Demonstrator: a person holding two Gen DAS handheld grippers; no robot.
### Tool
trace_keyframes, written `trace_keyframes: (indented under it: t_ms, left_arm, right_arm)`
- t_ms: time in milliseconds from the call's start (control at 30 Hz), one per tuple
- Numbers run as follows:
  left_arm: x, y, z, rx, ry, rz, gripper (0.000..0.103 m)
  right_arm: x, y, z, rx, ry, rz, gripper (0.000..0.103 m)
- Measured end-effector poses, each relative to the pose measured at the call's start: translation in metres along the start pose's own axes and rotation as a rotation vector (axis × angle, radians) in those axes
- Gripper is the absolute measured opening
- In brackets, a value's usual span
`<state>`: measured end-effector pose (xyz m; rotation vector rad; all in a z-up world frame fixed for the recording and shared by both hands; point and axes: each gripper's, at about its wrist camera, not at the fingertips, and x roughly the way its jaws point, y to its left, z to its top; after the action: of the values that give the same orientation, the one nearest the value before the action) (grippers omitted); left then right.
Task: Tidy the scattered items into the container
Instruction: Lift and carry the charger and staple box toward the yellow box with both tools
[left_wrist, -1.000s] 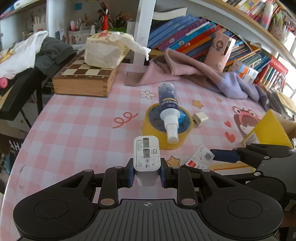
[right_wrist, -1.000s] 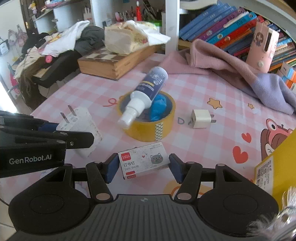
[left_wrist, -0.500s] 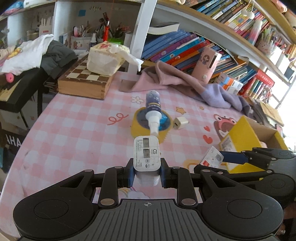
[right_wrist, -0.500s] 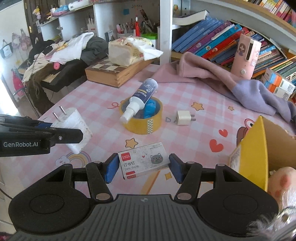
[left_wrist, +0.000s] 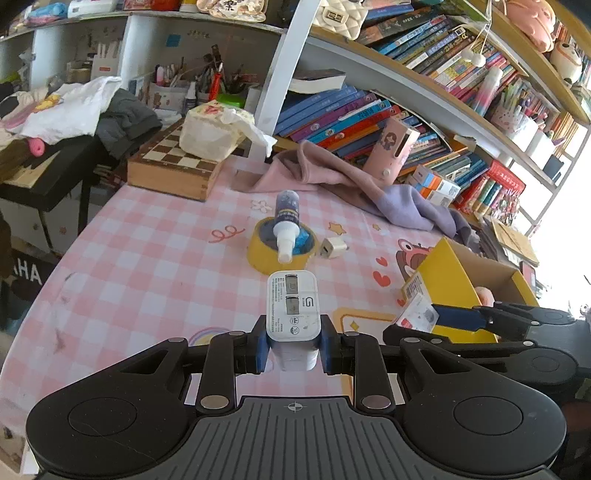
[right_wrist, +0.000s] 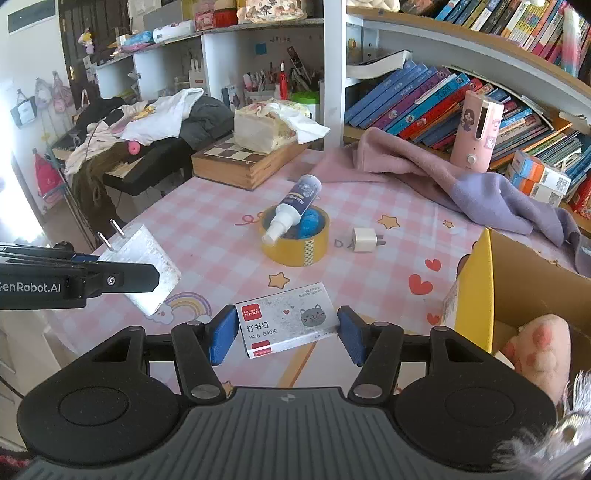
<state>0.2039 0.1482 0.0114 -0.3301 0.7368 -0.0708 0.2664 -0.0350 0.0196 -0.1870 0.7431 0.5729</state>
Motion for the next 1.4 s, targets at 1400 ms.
trace_keyframes:
  t_ms: [1400]
  left_arm:
    - [-0.125, -0.023, -0.113, 0.048, 0.004, -0.122, 0.025]
  right_arm:
    - [-0.145, 0.082, -0.122, 0.066, -0.068, -0.081, 0.057]
